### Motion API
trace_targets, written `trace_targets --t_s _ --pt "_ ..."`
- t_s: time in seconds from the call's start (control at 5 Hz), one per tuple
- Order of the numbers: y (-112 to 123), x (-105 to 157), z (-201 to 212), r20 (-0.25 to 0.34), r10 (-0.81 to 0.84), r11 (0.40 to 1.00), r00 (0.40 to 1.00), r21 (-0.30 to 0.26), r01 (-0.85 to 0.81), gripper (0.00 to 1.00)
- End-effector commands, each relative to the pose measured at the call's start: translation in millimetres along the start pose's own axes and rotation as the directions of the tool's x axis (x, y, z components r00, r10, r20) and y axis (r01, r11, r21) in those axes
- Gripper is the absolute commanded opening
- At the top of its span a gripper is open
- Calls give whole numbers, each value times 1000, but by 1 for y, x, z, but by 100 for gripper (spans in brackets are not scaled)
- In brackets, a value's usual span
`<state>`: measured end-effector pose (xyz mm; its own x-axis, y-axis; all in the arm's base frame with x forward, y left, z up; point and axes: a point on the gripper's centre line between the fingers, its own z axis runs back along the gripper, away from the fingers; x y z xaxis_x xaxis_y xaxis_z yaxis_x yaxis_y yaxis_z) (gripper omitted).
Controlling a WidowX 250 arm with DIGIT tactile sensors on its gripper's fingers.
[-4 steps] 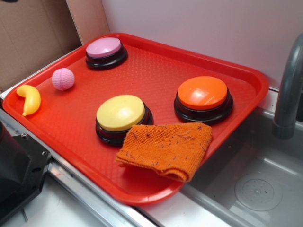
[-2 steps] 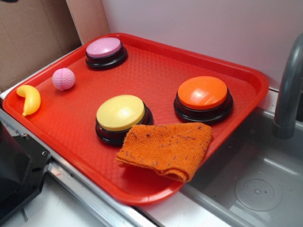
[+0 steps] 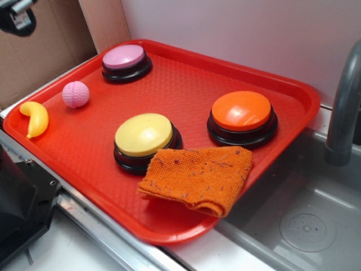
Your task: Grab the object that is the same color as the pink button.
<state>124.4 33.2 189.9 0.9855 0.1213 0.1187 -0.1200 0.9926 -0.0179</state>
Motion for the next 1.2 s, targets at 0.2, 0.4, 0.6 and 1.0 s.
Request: trace_targets --t_s 0.2,0.4,0.6,1.0 --pt "68 29 -65 82 227 947 970 216 -239 100" --pt "83 35 -88 116 272 930 955 225 -292 100" --pt "89 47 -108 135 264 935 955 205 -288 100" --pt "92 63 -141 154 198 949 968 215 -229 100"
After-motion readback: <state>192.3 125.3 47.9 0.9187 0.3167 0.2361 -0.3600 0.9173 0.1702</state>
